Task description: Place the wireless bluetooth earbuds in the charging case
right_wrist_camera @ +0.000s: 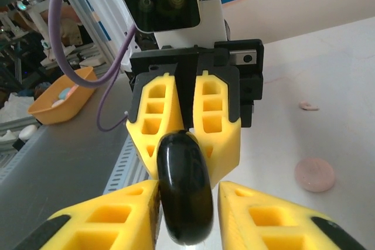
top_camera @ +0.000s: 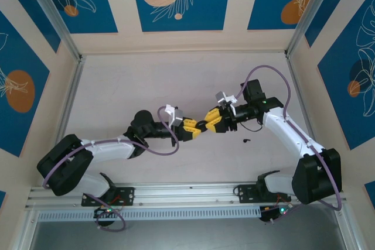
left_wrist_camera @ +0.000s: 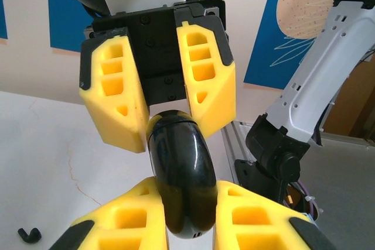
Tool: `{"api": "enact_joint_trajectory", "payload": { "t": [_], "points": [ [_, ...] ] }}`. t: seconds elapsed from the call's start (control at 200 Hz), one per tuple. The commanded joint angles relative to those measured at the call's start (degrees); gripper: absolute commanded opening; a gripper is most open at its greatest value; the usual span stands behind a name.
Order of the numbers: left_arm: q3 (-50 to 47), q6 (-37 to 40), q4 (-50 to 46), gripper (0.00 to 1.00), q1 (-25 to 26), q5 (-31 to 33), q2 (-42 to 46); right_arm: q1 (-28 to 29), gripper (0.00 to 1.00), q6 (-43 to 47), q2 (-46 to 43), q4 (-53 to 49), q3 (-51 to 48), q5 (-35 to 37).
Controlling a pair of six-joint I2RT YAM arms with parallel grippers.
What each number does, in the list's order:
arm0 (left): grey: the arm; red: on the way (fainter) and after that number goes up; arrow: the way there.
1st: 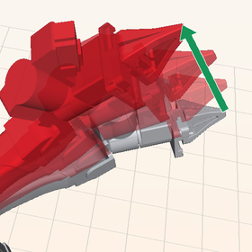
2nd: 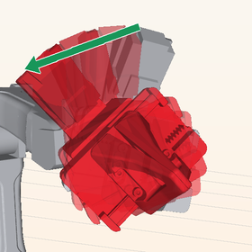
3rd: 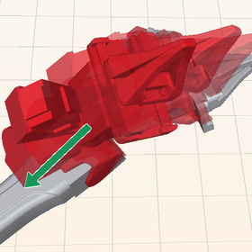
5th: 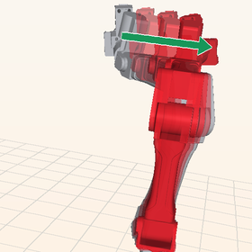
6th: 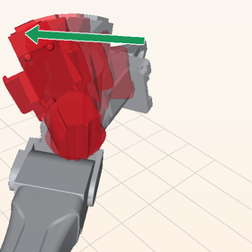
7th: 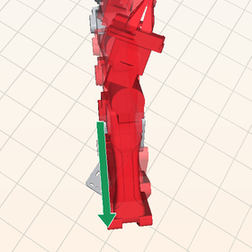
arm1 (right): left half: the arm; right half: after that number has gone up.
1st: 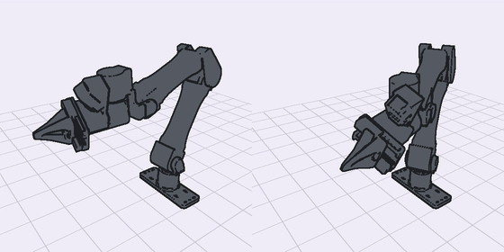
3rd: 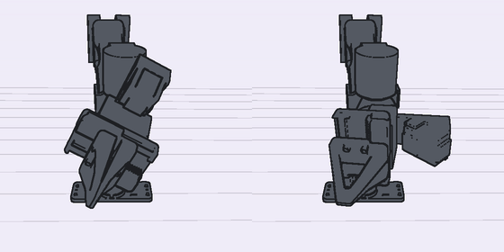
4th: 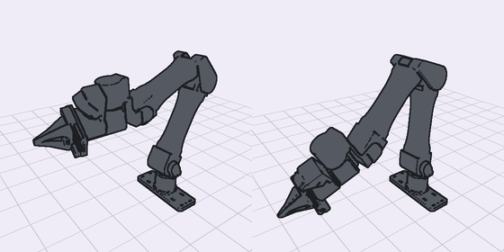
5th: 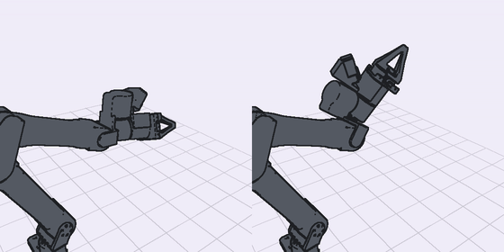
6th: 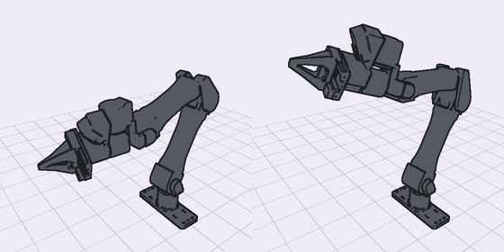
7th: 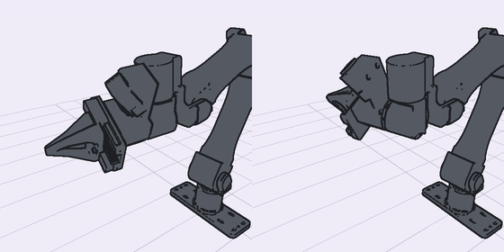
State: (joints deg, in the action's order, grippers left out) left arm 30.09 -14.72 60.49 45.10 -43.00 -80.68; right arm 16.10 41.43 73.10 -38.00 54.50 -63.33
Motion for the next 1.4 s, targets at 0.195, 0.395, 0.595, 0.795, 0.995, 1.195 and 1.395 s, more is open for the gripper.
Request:
{"api": "enact_joint_trajectory", "payload": {
  "t": [0.195,0.395,0.595,0.795,0.995,1.195,1.395],
  "points": [
    [1.21,3.65,-1.34,0.35,-2.34,2.72,1.2,-0.24,0.15,3.63,0.1,-1.67,2.92,4.5],
    [4.96,17.31,-19.73,0.54,-5.98,2.67,4.91,-0.19,0.15,7.01,1.28,-2.34,6.77,15.25],
    [14.4,38.13,-50.02,0.58,-6.12,5.56,7.17,1.83,0.15,11.79,3.79,-4.28,11.64,26.0],
    [19.41,46.14,-61.43,0.58,-6.08,8.11,5.86,5.57,0.15,17.35,5.41,-5.41,14.13,30.04],
    [23.21,48.73,-67.29,0.57,-6.08,5.81,3.52,8.51,0.16,20.0,6.7,-6.19,15.52,29.52],
    [22.21,47.61,-68.81,0.57,-7.89,11.06,7.06,7.1,0.2,14.83,7.02,-2.7,14.05,28.72],
    [20.66,41.52,-64.93,0.58,-15.72,11.71,9.99,4.78,0.21,8.04,5.68,3.19,10.19,25.71]
  ]
}}
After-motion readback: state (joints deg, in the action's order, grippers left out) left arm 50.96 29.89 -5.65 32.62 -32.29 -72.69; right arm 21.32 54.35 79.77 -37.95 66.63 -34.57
